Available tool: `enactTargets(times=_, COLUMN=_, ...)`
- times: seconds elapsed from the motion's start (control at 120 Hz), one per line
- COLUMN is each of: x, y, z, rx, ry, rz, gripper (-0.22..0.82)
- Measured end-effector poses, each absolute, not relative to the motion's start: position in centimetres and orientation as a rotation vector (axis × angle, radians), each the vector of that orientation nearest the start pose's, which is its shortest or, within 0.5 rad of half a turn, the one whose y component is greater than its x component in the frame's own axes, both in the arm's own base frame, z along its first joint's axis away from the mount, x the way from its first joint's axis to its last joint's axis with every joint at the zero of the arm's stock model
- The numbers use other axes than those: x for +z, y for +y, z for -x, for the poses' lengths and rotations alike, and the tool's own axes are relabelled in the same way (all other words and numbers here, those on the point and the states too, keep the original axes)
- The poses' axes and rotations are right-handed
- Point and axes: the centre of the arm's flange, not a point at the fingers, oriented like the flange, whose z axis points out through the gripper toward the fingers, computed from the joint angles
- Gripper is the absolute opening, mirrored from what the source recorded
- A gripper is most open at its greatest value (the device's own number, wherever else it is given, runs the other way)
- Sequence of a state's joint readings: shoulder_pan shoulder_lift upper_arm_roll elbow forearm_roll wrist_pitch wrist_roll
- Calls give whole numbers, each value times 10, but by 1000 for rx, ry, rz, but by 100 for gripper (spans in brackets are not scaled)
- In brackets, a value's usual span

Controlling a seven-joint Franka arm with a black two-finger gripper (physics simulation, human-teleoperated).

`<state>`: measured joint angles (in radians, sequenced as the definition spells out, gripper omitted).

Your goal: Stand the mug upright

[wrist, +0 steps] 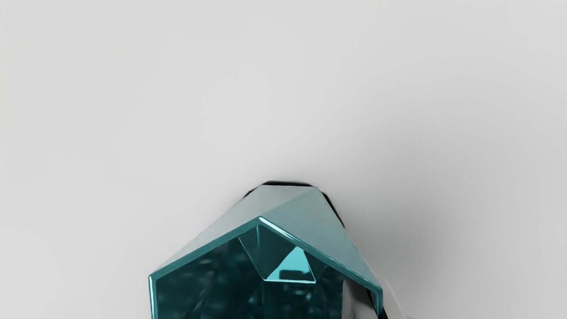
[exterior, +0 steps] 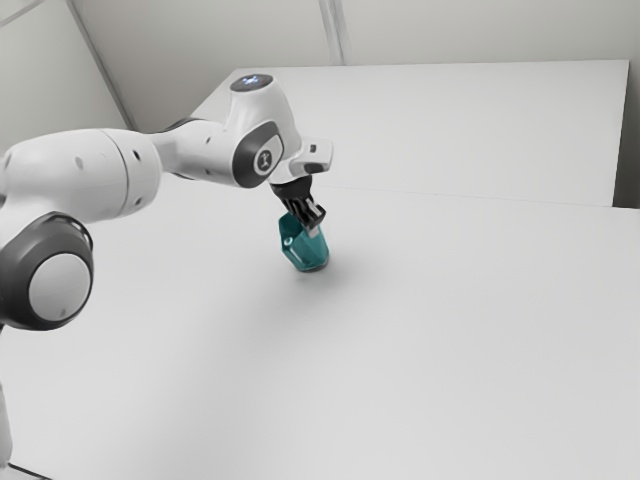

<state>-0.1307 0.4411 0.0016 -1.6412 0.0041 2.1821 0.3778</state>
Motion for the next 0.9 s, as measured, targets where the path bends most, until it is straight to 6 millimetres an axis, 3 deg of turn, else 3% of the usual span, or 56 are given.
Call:
enactTargets(times=0.067, x=370, y=-88, z=-678, rx=-153, ry=774, rz=3025, gripper=-15)
enactTargets(times=0.275, x=372, y=-89, z=-678, rx=-153, ry=743, rz=3040, gripper=20)
enactTargets(times=0.367, x=387, y=-89, z=-676, rx=-183, ry=730, rz=3041, gripper=28)
enactTargets(times=0.5, x=423, y=-86, z=-671, rx=-254, ry=710, rz=3037, gripper=37)
enactTargets(times=0.567, x=451, y=-82, z=-664, rx=-288, ry=697, rz=3034, gripper=43)
enactTargets(times=0.667, x=494, y=-55, z=-653, rx=-304, ry=627, rz=3034, gripper=50)
enactTargets(times=0.775, x=551, y=-34, z=-625, rx=-319, ry=574, rz=3040, gripper=54)
enactTargets(times=0.9, x=604, y=-2, z=-597, rx=-303, ry=495, rz=3058, gripper=57)
